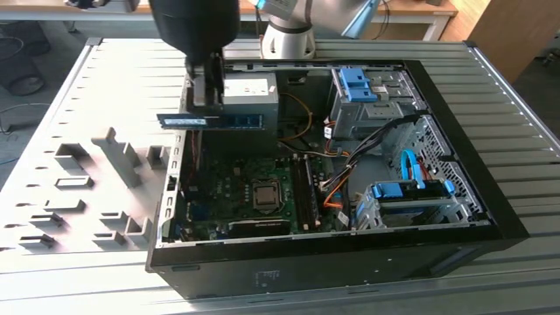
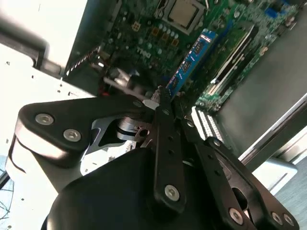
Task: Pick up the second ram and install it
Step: 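Pick up the second ram and move it above second insertion slot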
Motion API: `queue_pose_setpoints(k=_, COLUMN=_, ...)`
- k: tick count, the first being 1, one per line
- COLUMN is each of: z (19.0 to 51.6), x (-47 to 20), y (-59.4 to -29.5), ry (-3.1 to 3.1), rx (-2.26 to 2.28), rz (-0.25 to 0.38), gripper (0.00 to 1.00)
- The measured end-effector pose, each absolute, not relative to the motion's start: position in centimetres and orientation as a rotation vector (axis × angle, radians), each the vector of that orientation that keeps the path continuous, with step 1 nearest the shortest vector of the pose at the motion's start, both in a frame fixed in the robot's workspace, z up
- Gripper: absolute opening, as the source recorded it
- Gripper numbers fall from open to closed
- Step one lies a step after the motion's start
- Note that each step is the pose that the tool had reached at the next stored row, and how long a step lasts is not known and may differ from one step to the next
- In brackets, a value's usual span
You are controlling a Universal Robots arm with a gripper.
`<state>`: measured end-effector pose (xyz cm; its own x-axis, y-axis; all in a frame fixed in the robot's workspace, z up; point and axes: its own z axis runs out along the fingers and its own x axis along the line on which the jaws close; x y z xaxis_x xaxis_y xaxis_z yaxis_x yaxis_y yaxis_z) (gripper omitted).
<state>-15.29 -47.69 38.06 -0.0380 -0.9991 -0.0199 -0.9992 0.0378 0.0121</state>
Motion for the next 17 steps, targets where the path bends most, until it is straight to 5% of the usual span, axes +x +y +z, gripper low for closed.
queue_pose_setpoints(k=12, z=37.6, x=-10.6, y=-47.5, ry=2.263, rx=-2.178, rz=0.045, gripper=0.14)
queue_pose_setpoints(k=17, z=37.4, x=-9.3, y=-47.5, ry=2.241, rx=-2.158, rz=0.094, gripper=0.14)
